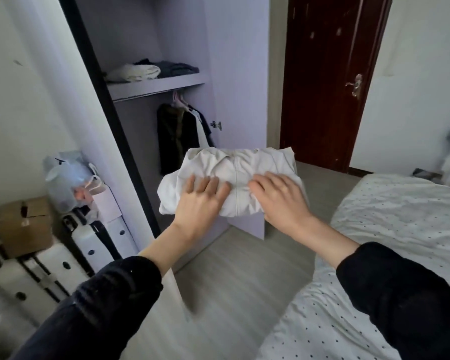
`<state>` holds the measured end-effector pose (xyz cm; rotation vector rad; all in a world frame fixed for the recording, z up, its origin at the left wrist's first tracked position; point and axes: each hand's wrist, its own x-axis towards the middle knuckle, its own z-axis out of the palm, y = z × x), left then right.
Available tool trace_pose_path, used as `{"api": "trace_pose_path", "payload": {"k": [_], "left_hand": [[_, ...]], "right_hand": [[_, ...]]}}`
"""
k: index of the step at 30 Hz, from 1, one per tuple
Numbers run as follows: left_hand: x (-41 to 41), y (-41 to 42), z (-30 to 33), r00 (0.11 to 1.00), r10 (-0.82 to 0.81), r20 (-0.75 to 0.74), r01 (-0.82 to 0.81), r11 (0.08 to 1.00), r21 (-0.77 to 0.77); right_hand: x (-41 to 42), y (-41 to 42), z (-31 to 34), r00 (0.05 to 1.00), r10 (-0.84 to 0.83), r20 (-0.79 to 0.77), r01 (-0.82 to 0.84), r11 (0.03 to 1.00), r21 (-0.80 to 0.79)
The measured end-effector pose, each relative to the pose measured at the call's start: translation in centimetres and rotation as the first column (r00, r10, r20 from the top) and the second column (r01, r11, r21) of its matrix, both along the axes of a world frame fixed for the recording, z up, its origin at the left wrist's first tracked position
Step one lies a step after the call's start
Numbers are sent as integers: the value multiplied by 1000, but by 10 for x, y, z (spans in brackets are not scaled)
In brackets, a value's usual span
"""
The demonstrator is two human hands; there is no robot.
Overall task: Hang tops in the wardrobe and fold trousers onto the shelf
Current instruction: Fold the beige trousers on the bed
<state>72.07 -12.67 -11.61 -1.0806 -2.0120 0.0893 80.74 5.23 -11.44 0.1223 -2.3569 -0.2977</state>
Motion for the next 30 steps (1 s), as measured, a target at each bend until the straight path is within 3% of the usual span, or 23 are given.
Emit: {"api": "trace_pose_path", "payload": {"k": [3,10,19,24,30], "left_hand": [[-61,-10,-4,999,10,-45,-10,1000,-6],[-225,11,18,982,95,-163,-102,994,-34],[-414,80,74,947,46,-317,-24,997,70],[-501,107,76,950,30,-312,-3,996,87],[-599,135,90,955,121,-270,-103,991,81]], "right_hand": [[-63,-9,-3,1000,-17,17,17,1000,20],[-225,9,16,994,-9,-110,16,998,55],[-397,62,70,976,-137,-169,153,984,87],[-486,90,72,967,-183,-177,209,967,143],[-600,125,86,977,-86,-195,113,985,134]]}}
